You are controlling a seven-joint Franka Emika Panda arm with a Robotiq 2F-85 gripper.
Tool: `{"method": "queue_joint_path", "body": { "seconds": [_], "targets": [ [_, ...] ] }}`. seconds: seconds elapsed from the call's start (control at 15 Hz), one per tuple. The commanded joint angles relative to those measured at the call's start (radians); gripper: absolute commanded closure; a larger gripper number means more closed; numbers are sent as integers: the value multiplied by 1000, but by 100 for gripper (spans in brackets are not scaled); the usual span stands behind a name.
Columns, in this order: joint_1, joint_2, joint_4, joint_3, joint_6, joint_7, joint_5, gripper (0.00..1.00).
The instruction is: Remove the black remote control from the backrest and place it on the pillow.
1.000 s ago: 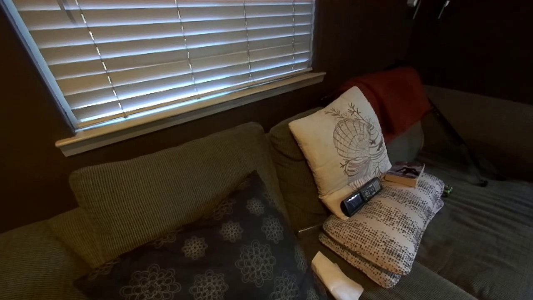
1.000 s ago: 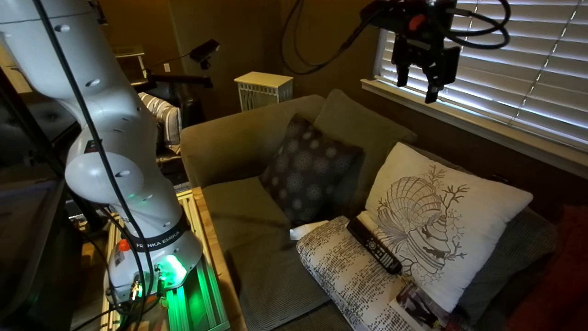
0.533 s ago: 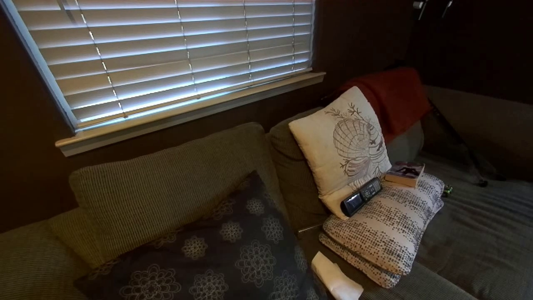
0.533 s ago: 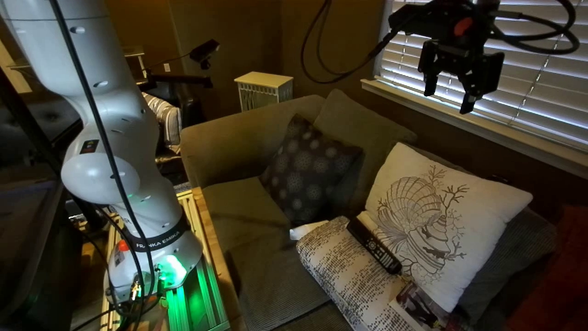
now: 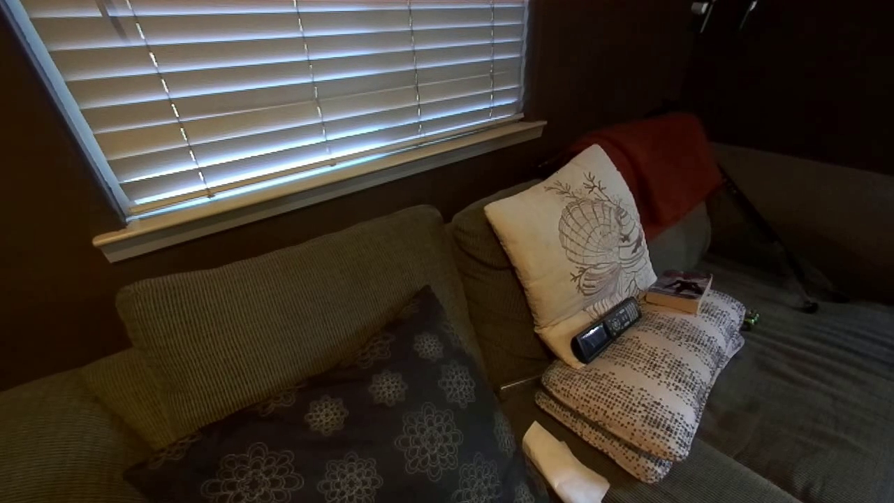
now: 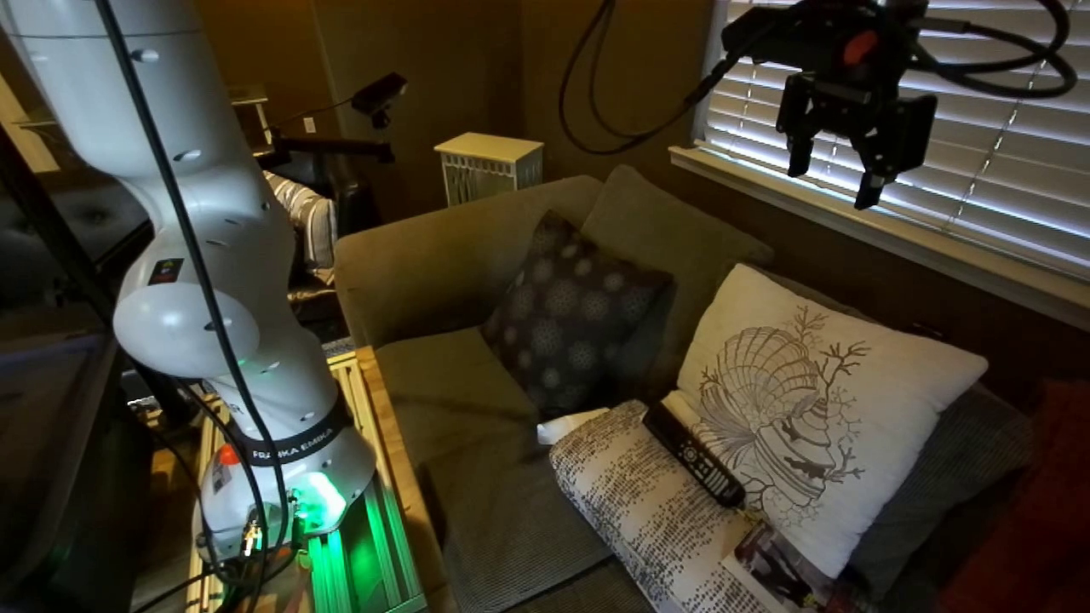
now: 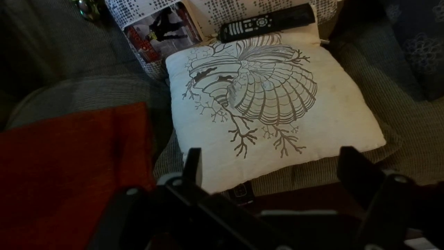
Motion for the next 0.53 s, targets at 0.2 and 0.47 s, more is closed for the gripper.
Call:
{"method": "queue_joint_path", "body": {
  "seconds": [0.2,0.47],
  "targets": [
    [-30,91,127,-7,9,-101,-17,0],
    [-57,208,285,0,-65,-239,-10,0]
  ]
}}
